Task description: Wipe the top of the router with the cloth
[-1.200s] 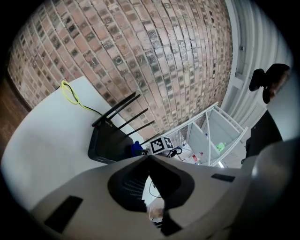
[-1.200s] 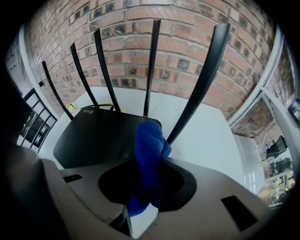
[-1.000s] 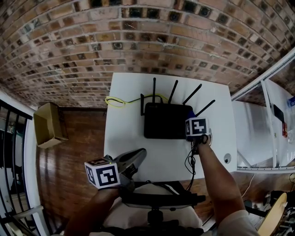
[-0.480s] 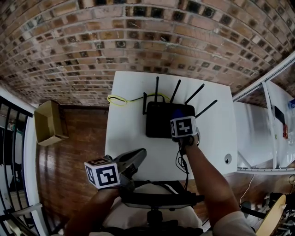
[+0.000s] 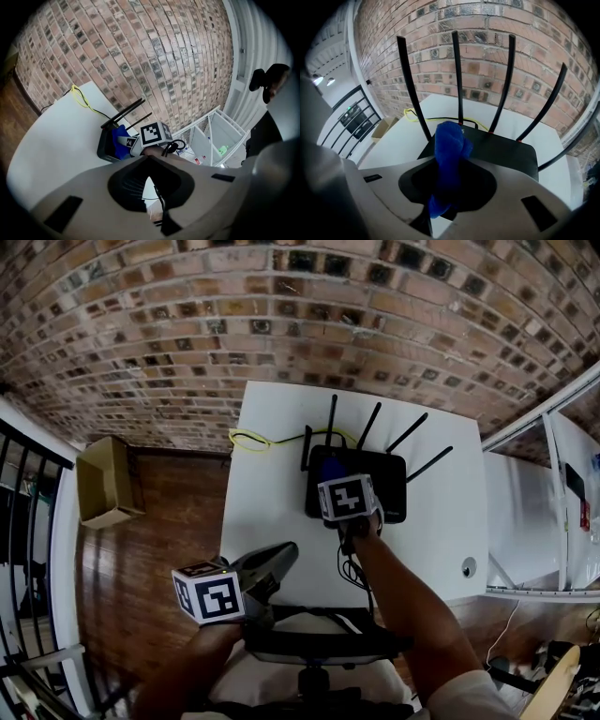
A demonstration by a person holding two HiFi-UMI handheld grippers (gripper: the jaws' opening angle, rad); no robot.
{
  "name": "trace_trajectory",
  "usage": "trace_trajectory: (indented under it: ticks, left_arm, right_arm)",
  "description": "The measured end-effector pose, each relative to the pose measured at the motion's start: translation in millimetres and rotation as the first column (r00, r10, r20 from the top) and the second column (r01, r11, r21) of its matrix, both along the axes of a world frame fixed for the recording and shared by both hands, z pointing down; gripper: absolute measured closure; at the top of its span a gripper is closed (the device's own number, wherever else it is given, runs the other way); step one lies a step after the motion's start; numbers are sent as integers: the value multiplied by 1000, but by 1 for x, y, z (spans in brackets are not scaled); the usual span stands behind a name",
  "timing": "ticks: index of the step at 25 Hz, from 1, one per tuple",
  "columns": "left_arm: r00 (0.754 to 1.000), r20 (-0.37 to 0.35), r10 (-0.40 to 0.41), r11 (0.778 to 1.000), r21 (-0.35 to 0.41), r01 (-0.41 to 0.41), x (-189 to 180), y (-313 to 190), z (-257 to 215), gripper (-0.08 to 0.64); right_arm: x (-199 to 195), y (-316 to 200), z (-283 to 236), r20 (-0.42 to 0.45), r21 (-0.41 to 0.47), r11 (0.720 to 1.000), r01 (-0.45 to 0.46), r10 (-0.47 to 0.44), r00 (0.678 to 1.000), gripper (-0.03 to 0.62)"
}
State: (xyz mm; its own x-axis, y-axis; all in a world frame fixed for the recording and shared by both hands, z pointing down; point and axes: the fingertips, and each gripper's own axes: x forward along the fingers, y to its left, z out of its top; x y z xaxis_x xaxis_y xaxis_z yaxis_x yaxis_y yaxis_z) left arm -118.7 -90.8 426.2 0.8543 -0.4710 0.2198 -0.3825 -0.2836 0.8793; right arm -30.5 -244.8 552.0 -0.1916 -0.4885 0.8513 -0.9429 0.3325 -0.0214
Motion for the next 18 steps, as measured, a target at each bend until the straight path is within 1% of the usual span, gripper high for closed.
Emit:
trace_trajectory:
  ticks: [5,8,11,14,16,18]
  left_arm:
    - [1000,3,-17,1000,-4,17,-7,0,0,558]
    - [1000,2,-19,1000,-6,19,-8,0,2,558]
    - [1000,2,-18,1000,-5,18,-6,-2,-1,558]
    - [1000,-2,-6,1000,-6,6,-2,-3,-3,558]
    - [1000,2,1,1000,-1,-1,0,-4,-3,558]
    - [1000,4,8,1000,4,-8,4,-5,-2,558]
  right_arm:
    - [-27,2,3,40,-4,1000,19,-18,999,474]
    - [-37,4,2,37,-4,999,33,-33,999,474]
    - [-41,7,4,75,-16,999,37,-35,997,474]
    - [-50,16,3,190,-44,999,18,-10,982,474]
    - [-59,22,-4,289,-42,999,20,-7,957,474]
    - [-62,26,-15,374,-21,1000,21,-11,927,474]
